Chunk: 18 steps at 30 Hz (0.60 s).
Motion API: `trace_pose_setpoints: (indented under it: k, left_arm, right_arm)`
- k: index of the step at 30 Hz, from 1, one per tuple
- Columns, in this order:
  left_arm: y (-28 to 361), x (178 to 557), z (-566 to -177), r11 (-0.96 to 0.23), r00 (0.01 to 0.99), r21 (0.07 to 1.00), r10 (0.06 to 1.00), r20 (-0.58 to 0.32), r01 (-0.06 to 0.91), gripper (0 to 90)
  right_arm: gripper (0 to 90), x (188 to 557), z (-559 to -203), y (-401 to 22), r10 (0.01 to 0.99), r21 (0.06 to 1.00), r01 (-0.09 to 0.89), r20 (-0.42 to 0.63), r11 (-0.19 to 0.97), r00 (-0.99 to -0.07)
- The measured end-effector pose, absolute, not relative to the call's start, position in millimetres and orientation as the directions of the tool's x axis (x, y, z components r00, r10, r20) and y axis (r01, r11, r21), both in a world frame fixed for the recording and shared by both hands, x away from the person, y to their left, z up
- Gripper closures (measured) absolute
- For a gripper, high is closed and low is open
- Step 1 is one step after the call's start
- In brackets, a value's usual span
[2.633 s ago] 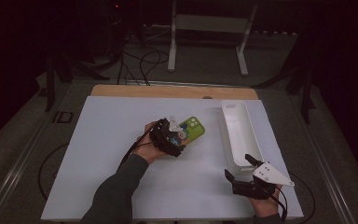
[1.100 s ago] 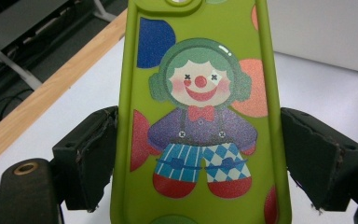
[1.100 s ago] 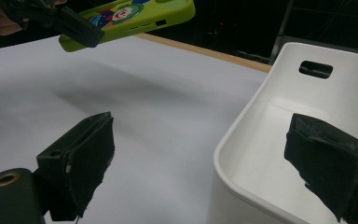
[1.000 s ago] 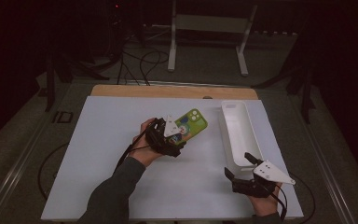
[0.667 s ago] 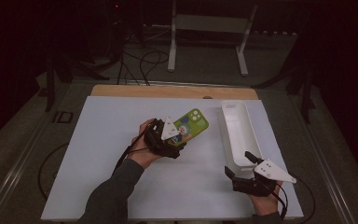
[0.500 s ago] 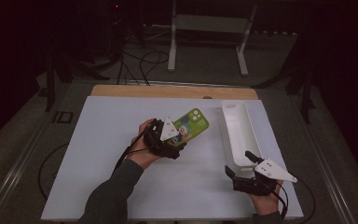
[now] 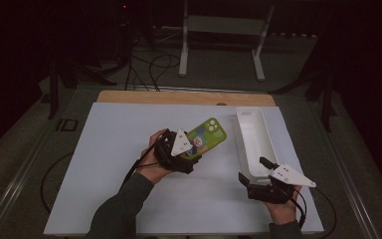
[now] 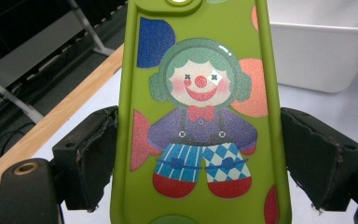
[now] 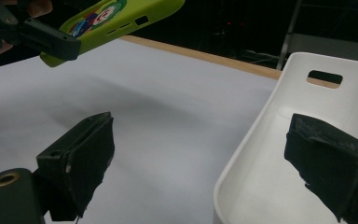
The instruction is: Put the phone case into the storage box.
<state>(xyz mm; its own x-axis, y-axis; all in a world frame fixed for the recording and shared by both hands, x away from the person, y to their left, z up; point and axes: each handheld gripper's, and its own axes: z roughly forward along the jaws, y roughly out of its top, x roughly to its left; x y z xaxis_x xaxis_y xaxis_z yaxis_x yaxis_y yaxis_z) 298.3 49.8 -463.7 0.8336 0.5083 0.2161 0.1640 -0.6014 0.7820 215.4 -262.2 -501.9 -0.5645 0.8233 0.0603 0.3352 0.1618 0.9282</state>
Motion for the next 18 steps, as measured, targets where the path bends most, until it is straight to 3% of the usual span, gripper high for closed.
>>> trace_pose_setpoints:
  k: [18]
  left_arm:
    - [44,286,-463,-0.581,0.843,0.804,0.490,0.222,0.127,16.3]
  right_arm:
    - [8.0,227,-484,-256,0.810,0.933,0.331,0.082,0.143,-0.581]
